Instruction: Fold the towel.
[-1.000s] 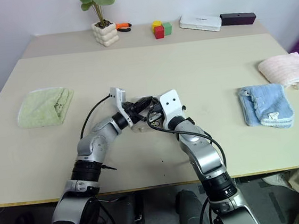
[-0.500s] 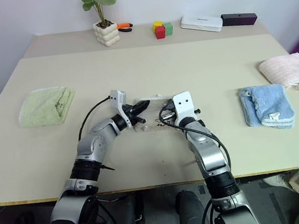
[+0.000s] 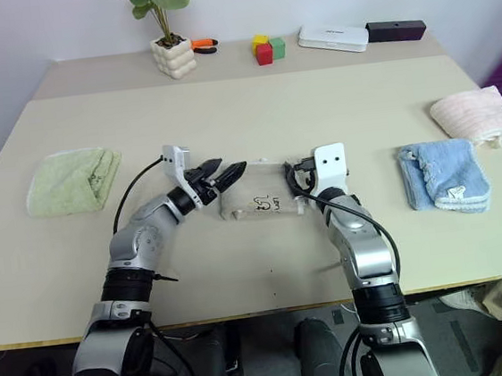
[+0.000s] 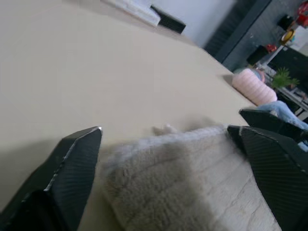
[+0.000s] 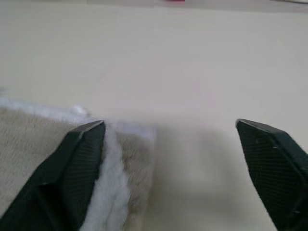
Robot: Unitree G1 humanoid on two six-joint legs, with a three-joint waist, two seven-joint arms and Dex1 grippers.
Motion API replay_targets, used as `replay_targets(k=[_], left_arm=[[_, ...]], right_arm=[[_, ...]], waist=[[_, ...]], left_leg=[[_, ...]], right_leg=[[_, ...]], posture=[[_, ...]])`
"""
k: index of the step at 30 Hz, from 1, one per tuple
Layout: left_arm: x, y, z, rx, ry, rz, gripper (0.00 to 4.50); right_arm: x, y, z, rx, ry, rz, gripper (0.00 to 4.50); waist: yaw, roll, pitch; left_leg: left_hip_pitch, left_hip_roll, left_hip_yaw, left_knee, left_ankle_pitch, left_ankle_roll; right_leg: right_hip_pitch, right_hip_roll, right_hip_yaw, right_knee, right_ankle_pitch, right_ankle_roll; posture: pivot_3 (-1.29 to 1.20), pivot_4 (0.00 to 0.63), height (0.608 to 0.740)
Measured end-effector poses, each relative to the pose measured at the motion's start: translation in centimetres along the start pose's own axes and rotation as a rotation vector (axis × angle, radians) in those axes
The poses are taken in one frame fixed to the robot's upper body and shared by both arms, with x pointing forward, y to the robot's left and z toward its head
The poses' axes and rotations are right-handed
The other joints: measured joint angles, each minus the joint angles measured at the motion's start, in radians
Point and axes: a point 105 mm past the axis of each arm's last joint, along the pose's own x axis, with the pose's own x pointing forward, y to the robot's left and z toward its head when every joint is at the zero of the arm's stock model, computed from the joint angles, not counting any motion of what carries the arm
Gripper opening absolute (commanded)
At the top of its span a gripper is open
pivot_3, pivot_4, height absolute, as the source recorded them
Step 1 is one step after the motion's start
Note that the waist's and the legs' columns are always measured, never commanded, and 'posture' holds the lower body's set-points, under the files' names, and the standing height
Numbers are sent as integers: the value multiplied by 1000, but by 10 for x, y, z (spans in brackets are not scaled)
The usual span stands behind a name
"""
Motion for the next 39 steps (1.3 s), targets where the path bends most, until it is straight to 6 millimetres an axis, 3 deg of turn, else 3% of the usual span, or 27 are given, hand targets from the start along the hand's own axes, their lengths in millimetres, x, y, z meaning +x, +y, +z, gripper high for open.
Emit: replay_targets(k=[4, 7, 10, 14, 19, 27, 30, 33, 39], left_arm=[[-2, -11, 10, 49, -21, -90, 4474], [-7, -19, 21, 112, -39, -168, 4474], [-12, -23, 24, 149, -26, -232, 4474], [-34, -19, 40, 236, -23, -310, 4474], [-51, -38, 52, 244, -37, -483, 4474], [-100, -26, 60, 342, 14, -563, 4474], [-105, -23, 62, 355, 12, -549, 4474], [-103, -24, 63, 359, 7, -548, 4500], [-99, -28, 62, 358, -10, -540, 4500]], right_arm=[[0, -6, 12, 182, 5, 48, 4500], [-5, 1, 22, 320, 28, 152, 4500], [-11, 5, 20, 382, 94, 232, 4500], [-20, -12, 25, 430, 162, 268, 4500], [-21, -2, 18, 400, 260, 313, 4500], [-21, 20, -7, 324, 419, 355, 4500], [-20, 19, -8, 301, 429, 349, 4500], [-20, 22, -10, 327, 438, 364, 3659], [-20, 42, -15, 445, 465, 434, 671]], waist=[[-2, 0, 0], [-2, 0, 0], [-2, 0, 0], [-3, 1, 0], [-4, 1, 0], [-7, 1, 1], [-2, 0, 0], [-5, 0, 0], [-10, 1, 0]], left_leg=[[0, 0, 0, 0, 0, 0], [0, 1, 0, -1, 0, 0], [0, 1, 0, -1, 0, 0], [0, 1, 1, -1, 0, 0], [0, 1, 1, -1, 0, 0], [-1, 1, 2, -2, 0, 0], [-1, 1, 1, 0, 0, 0], [-1, 1, 2, 0, 0, 0], [-1, 2, 2, -2, 0, 0]], right_leg=[[0, 0, 0, 0, 0, 0], [0, 0, 0, 0, 0, 0], [0, 0, 0, 0, 0, 0], [-1, 0, 0, 0, 0, 0], [-2, 0, 0, 0, 0, 0], [-4, 0, 1, 1, 0, 0], [-3, 0, 1, 1, 0, -1], [-3, 0, 1, 1, 0, -1], [-5, 0, 1, 2, 0, 0]], posture=[[0, 150, 735], [0, 150, 735], [0, 150, 735], [0, 150, 735], [0, 150, 735], [0, 150, 735], [0, 150, 735], [0, 150, 735], [0, 150, 735]])
